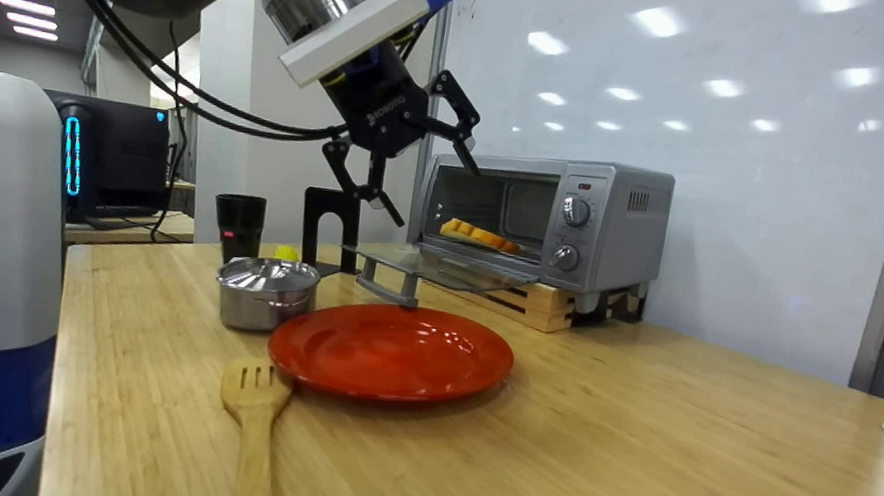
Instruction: Open the oven door, pick up the slice of bread from the red plate using the wooden spatula and put it in the oven, close the oven door
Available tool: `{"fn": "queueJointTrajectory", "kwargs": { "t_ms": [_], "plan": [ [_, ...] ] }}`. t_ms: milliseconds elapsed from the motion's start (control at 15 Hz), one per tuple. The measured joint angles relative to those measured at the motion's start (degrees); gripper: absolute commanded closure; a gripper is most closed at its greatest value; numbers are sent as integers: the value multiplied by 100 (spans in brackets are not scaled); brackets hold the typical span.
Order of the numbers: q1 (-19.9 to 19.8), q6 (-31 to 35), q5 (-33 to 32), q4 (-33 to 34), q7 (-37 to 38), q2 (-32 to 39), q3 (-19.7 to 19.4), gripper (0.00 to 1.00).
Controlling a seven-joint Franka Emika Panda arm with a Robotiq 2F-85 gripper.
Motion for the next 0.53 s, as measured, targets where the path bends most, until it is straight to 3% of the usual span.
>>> {"fn": "queueJointTrajectory", "kwargs": {
  "t_ms": [267,533],
  "plan": [
    [46,-3,-481,354,768,579,108,0],
    [177,-204,-169,447,579,1084,183,0]
  ]
}}
